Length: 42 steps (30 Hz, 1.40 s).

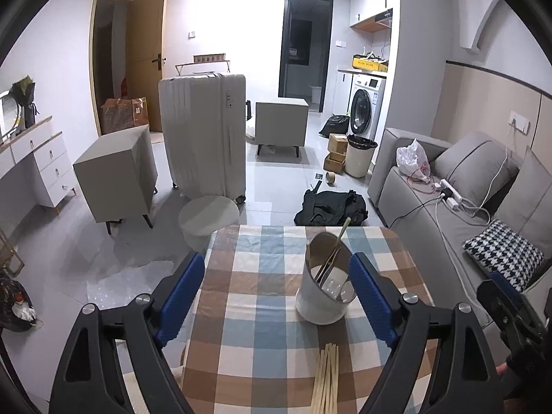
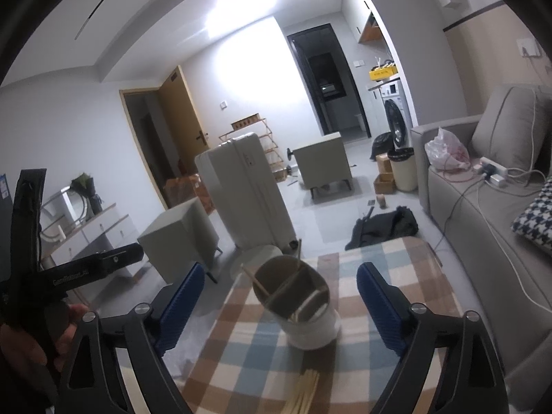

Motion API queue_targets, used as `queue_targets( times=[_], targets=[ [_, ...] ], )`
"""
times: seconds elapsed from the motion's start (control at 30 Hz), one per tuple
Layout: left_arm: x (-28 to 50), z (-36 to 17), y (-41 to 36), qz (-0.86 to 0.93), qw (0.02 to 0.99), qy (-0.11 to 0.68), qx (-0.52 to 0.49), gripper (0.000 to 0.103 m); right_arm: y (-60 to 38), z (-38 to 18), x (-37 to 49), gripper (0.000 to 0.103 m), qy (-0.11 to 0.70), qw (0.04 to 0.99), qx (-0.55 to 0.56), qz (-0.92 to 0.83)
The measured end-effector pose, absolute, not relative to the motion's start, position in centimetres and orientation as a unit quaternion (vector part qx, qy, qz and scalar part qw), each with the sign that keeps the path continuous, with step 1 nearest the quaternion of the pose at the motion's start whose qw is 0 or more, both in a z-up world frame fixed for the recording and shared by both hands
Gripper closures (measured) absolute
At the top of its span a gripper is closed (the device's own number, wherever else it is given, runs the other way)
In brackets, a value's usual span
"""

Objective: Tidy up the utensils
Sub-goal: 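Close the right tool on a chopstick from the bundle while the left tool approaches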

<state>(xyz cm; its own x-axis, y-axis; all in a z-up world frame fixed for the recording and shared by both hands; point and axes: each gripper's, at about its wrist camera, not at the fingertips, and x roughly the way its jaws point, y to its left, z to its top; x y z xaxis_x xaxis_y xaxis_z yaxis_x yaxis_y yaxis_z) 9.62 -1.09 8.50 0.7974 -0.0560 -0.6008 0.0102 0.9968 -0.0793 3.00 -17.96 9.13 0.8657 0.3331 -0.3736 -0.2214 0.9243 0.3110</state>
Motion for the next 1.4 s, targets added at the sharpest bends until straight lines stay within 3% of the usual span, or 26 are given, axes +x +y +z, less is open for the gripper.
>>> queue_targets(
  times=[0.33, 0.67, 0.87, 0.93, 1.07, 1.23, 1.4],
  targets=[
    [8.0, 4.0, -1.0, -0.028, 0.939, 0.337, -0.053, 0.019, -17.5, 5.7, 0.8, 0.003, 0.246, 0.955, 0.101, 0.130],
    [7.3, -3.4, -1.6, -0.047, 0.911, 0.407, -0.037, 0.019, -15.8, -1.5, 2.4, 0.006, 0.383, 0.915, 0.050, 0.121],
    [9.0, -6.5, -1.1, -0.028, 0.883, 0.468, -0.033, 0.019, -15.4, -6.0, 4.0, 0.030, 0.471, 0.874, 0.042, 0.114],
    [9.6, -7.0, -0.1, -0.019, 0.874, 0.483, -0.053, 0.019, -15.4, -7.7, 5.0, 0.042, 0.507, 0.853, 0.049, 0.113],
    [10.6, -8.4, 1.2, -0.010, 0.854, 0.513, -0.085, 0.019, -15.0, -9.7, 7.3, 0.049, 0.550, 0.823, 0.069, 0.121],
    [11.5, -9.5, 2.2, -0.009, 0.836, 0.538, -0.111, 0.019, -13.0, -12.8, 11.4, 0.067, 0.616, 0.774, 0.048, 0.137],
    [12.3, -10.1, 3.3, -0.007, 0.825, 0.548, -0.139, 0.019, -11.4, -15.0, 14.2, 0.078, 0.650, 0.748, 0.033, 0.128]
  ],
)
